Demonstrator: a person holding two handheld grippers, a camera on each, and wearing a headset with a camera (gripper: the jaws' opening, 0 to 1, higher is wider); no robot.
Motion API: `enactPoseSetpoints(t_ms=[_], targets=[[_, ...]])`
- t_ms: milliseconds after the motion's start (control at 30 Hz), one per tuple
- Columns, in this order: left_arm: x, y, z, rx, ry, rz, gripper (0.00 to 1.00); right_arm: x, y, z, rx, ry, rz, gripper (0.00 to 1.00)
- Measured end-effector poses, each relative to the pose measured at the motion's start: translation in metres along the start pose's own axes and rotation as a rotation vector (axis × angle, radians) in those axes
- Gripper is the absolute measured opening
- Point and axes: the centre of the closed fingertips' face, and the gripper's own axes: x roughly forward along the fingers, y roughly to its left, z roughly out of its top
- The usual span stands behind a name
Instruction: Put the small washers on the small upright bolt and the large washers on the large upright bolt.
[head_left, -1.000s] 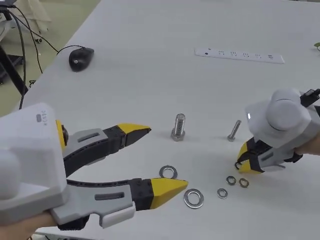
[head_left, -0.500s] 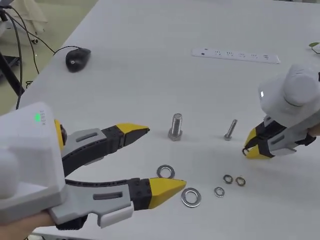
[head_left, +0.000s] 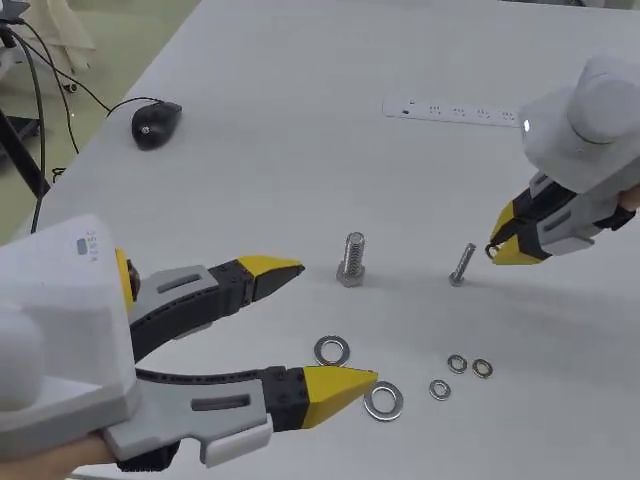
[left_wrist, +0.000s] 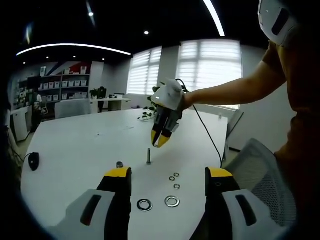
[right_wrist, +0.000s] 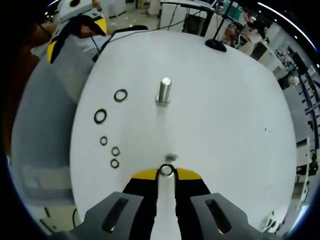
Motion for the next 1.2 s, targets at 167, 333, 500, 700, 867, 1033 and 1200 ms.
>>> enactPoseSetpoints(t_ms=[167,333,500,700,867,1033,1200], targets=[[0.0,0.001,-0.001,0.002,0.007,0.0,0.58,0.002,-0.006,0.006,-0.009,0.008,0.006,0.12],[-0.001,0.003,0.0,0.001,0.005,0.002,0.58,0.007,-0.006,0.01,-0.027,0.016,0.01,0.12],[0.0,0.004,0.0,0.002,0.004,0.003,0.58,0.01,-0.006,0.01,-0.026,0.022,0.015,0.12],[-0.001,0.005,0.0,-0.001,0.001,0.003,0.58,0.012,-0.004,0.01,-0.032,0.03,0.025,0.12],[-0.002,0.006,-0.001,-0.002,0.001,0.007,0.58,0.015,-0.004,0.01,-0.036,0.037,0.025,0.12],[-0.003,0.007,-0.001,-0.001,0.004,0.009,0.58,0.02,-0.003,0.009,-0.035,0.045,0.034,0.12],[-0.004,0.007,-0.004,-0.007,0.011,0.006,0.57,0.026,0.0,0.007,-0.035,0.046,0.043,0.12]])
